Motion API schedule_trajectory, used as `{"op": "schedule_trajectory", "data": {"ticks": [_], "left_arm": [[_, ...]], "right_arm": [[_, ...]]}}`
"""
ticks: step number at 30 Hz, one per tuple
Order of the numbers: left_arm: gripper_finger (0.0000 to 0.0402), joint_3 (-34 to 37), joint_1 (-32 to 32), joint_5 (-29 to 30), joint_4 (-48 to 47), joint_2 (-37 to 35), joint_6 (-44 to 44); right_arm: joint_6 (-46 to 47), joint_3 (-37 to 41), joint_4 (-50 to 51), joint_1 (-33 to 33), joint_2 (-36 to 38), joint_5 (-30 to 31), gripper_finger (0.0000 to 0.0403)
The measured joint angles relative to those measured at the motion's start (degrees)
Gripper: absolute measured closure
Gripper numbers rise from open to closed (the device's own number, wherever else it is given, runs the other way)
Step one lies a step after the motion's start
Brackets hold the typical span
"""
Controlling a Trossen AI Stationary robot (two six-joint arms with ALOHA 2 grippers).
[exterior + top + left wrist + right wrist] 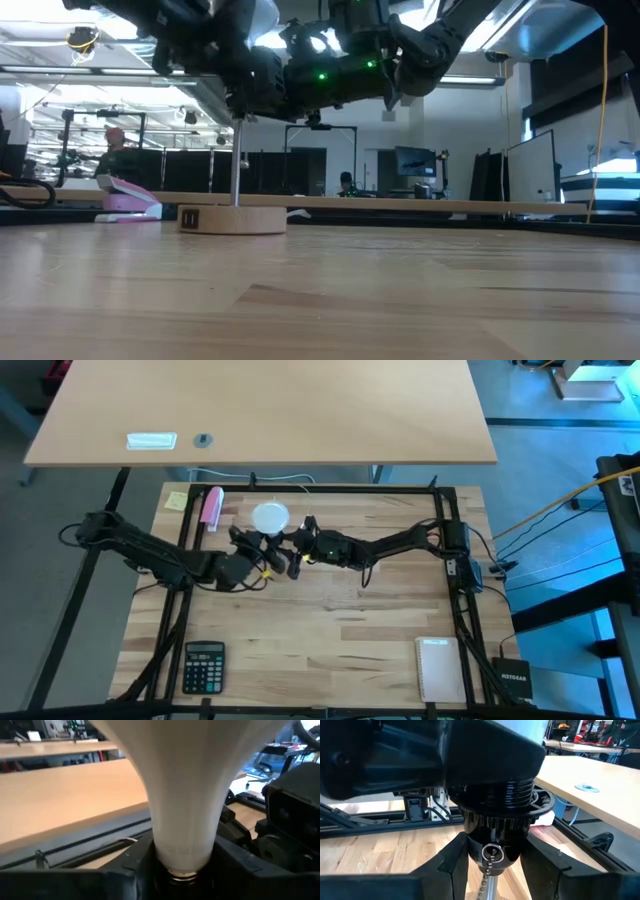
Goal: Screw lightbulb
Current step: Insert the lightbulb into the desk lamp
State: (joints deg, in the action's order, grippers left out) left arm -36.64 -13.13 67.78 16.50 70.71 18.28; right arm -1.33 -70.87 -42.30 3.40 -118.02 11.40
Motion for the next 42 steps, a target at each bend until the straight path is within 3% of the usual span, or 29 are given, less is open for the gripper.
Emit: {"op": "schedule_trajectory", "data": {"ticks": [7,16,22,42], "left_arm": [[0.0276,0.02,-0.47,-0.52,0.26,-0.02,-2.31],[0.0191,0.00,-0.47,-2.34,-0.04,-0.02,-4.33],[0.0158,0.00,-0.54,-3.32,0.18,-0.21,-4.94],[0.0149,-0.04,-0.40,-3.25,0.06,-0.21,-6.81]], "right_arm": [[-0.01,0.00,-0.27,0.00,0.00,-0.38,0.0252],[0.01,0.00,0.10,0.00,0.00,-0.44,0.0252],[-0.01,0.00,0.21,0.00,0.02,-0.46,0.0252],[-0.01,0.00,0.36,0.00,0.02,-0.51,0.0251]]}}
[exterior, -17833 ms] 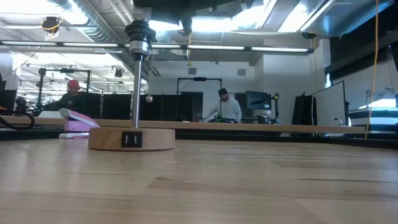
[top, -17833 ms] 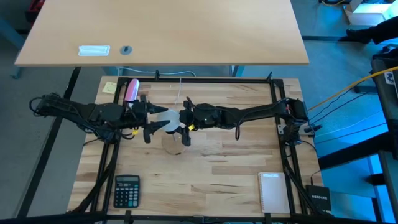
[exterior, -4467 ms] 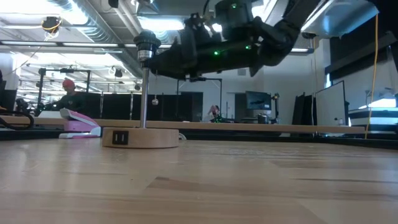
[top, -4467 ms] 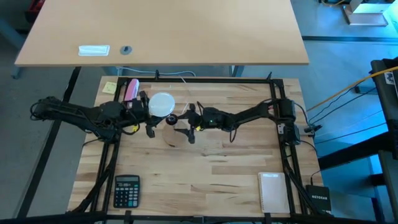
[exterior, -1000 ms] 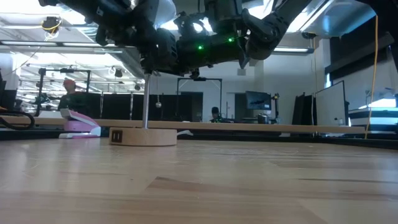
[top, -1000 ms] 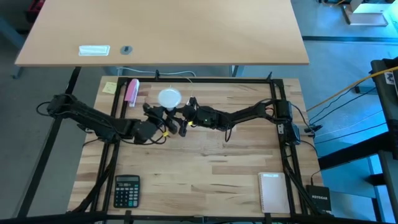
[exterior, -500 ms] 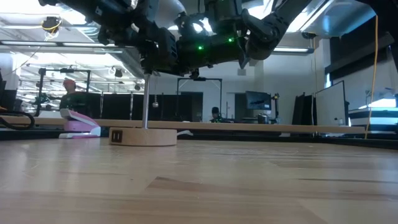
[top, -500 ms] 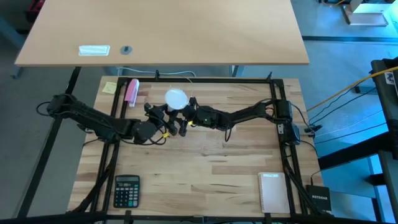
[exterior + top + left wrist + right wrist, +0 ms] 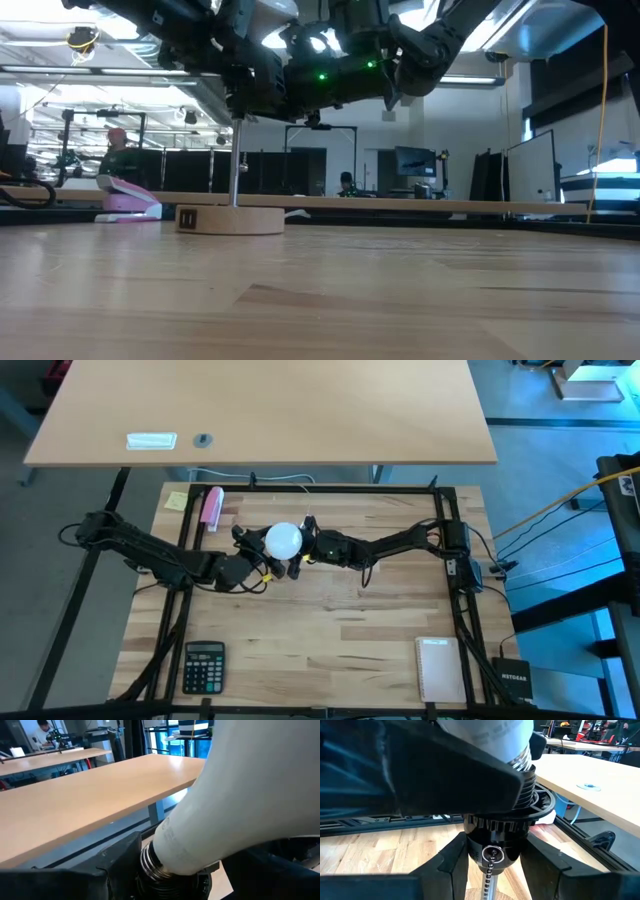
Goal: Screw lightbulb
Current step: Insert the lightbulb into the desk lamp
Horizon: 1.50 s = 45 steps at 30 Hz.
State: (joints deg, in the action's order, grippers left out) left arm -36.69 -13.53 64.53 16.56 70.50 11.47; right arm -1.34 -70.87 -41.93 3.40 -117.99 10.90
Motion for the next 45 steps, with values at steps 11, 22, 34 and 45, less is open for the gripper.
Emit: {"op": "schedule_trajectory", "data": {"ticks": [11,22,34,45], "left_arm": [[0.0149,0.00,-0.31,0.15,0.19,0.00,-4.24],[0.0149,-0.04,-0.75,0.24,1.48,-0.02,-18.95],[0.0149,-0.04,-1.45,0.26,9.46,-0.04,-33.14],[0.0243,-0.04,-2.13,0.63,9.61,-0.04,-34.13]], "right_arm": [[0.00,0.00,0.02,0.00,0.02,0.00,0.0251],[0.00,0.00,0.07,0.00,0.02,0.00,0.0251],[-0.04,0.00,0.15,0.00,0.02,-0.02,0.0251],[-0.10,-0.02,0.44,-0.02,0.07,-0.08,0.0251]]}}
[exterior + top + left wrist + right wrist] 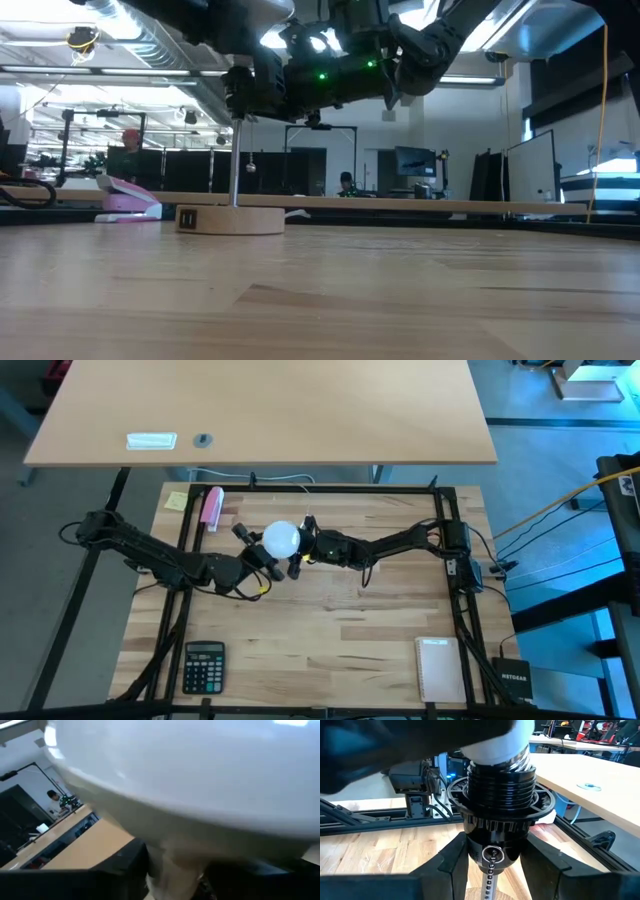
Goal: Screw lightbulb
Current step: Insert the lightbulb into the desk lamp
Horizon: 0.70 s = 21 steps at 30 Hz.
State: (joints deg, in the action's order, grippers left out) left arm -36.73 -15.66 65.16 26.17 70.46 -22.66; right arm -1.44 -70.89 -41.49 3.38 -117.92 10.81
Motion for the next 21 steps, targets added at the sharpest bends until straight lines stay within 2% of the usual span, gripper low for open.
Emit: {"op": "schedule_trajectory", "data": {"ticks": [2,6,15,21], "left_arm": [[0.0265,0.00,0.00,-0.06,0.08,-0.07,-0.01],[0.0266,0.00,-0.06,0.37,1.13,-0.24,3.08],[0.0266,0.02,2.08,0.18,2.94,-7.25,21.85],[0.0266,0.02,4.21,-3.27,-0.28,-6.91,30.20]], "right_arm": [[-0.01,0.00,-0.01,0.00,0.02,0.02,0.0251],[-0.01,0.00,0.02,0.00,0.02,0.02,0.0251],[0.08,-0.02,0.04,0.00,0.02,-0.01,0.0251],[0.08,-0.01,0.04,0.01,0.02,-0.01,0.0251]]}}
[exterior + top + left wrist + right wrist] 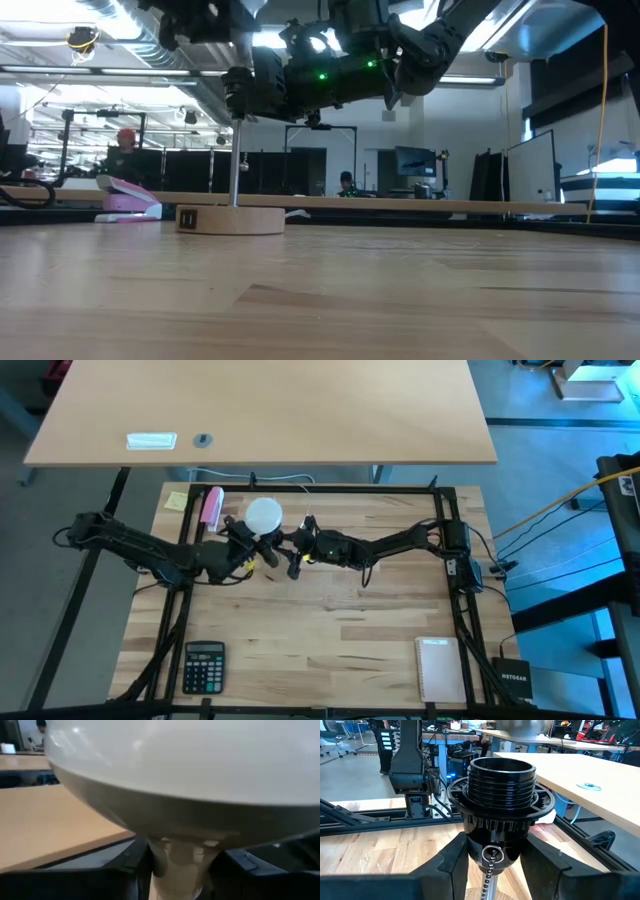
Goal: Screw lightbulb
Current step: Insert the lightbulb into the desk lamp
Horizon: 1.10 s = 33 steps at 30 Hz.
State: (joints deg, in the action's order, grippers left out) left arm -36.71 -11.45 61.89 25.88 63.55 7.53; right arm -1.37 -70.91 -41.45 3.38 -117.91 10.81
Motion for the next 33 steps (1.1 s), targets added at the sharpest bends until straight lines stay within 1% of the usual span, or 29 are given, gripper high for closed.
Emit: {"op": "schedule_trajectory", "data": {"ticks": [3,8,14,19,23,26,33], "left_arm": [[0.0266,0.00,0.25,0.05,-5.40,0.04,4.47],[0.0266,0.00,0.16,-0.39,-9.68,0.04,9.90],[0.0266,0.00,-0.26,-0.37,-11.13,0.09,11.28],[0.0266,-0.15,0.51,-1.43,-14.32,0.20,14.56],[0.0266,-0.15,0.58,-1.69,-14.28,0.22,13.32],[0.0266,-0.15,0.71,-3.07,-14.17,0.20,12.15],[0.0266,-0.11,0.71,-5.03,-14.60,0.20,10.27]], "right_arm": [[-0.11,-0.01,0.10,0.00,0.00,0.03,0.0251],[-0.25,-0.01,0.06,0.01,0.00,0.03,0.0251],[-0.48,-0.01,-0.24,0.01,0.00,0.06,0.0251],[-0.39,-0.01,-0.31,0.01,-0.07,-0.52,0.0251],[-0.43,-0.01,-0.35,0.04,-0.07,-0.92,0.0251],[-0.62,0.04,-0.56,0.09,-0.07,-1.10,0.0251],[-0.75,0.10,-0.91,0.67,-0.07,-4.84,0.0252]]}}
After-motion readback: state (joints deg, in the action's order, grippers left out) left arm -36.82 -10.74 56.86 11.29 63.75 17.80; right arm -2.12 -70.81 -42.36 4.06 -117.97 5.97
